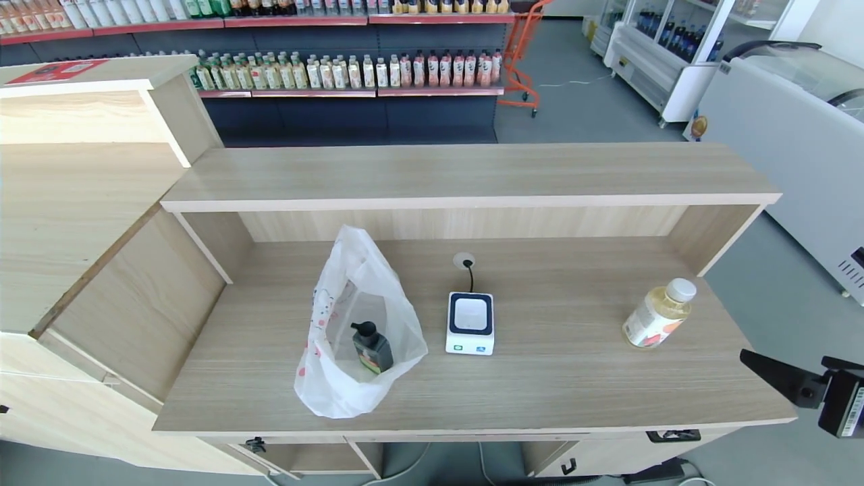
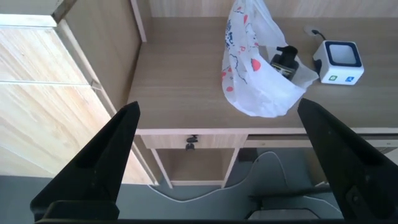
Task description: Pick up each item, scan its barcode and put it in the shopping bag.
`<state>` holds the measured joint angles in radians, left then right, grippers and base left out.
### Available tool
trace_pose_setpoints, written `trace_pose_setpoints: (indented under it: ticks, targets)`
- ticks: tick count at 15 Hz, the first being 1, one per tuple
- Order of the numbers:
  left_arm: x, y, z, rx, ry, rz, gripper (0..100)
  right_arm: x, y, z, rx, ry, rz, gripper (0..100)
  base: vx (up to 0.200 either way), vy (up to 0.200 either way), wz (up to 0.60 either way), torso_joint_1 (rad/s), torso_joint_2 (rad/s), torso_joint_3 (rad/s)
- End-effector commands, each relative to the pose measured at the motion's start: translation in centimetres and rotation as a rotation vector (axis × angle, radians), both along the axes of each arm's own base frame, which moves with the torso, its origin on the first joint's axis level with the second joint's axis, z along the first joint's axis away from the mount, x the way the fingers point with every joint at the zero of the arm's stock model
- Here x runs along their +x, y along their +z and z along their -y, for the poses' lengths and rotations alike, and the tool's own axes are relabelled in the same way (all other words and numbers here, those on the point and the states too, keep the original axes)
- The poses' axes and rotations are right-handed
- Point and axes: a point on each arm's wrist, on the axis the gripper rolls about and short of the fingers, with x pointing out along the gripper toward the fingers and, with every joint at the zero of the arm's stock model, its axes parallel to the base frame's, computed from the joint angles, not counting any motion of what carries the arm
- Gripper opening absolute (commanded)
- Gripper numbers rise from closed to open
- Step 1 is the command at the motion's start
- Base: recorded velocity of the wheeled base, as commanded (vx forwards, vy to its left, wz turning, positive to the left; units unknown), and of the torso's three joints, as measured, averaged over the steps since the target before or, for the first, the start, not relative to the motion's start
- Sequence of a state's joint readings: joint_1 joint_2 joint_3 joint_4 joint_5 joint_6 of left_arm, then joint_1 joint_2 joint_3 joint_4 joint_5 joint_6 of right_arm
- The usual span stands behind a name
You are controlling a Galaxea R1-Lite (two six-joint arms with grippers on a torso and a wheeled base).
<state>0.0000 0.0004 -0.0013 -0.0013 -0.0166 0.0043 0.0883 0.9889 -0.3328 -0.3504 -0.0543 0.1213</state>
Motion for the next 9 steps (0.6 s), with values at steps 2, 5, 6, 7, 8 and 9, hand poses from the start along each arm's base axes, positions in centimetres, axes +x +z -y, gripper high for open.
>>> trace_pose_setpoints:
  ticks: [2,5,6,7,8,9]
  targets:
    - [-0.01,0.01,0.0,0.0,0.0,0.001,100,0.12,0.04,0.0,0.013,-0.004,-0.001,100,0.0,-0.2,0.0,0.0,0.0,0.0]
    - [-0.01,0.01,0.0,0.0,0.0,0.001,100,0.19,-0.02,-0.03,0.044,-0.01,-0.007,100,0.0,-0.2,0.0,0.001,0.0,0.004]
    - [-0.01,0.01,0.0,0.0,0.0,0.001,100,0.23,-0.1,-0.06,0.061,-0.011,-0.013,100,0.0,-0.2,0.0,-0.002,0.0,0.007]
    - [-0.01,0.01,0.0,0.002,0.0,0.001,100,0.36,-0.19,-0.09,0.076,-0.015,-0.021,100,0.0,-0.2,0.0,0.002,0.0,0.002]
    - [-0.01,0.01,0.0,0.002,0.0,0.001,100,0.61,-0.31,-0.12,0.089,-0.018,-0.034,100,0.0,-0.2,0.0,0.002,0.0,0.002]
    - [-0.01,0.01,0.0,0.002,0.0,0.001,100,0.88,-0.46,-0.16,0.102,-0.022,-0.048,100,0.0,-0.2,0.0,0.007,0.0,0.002]
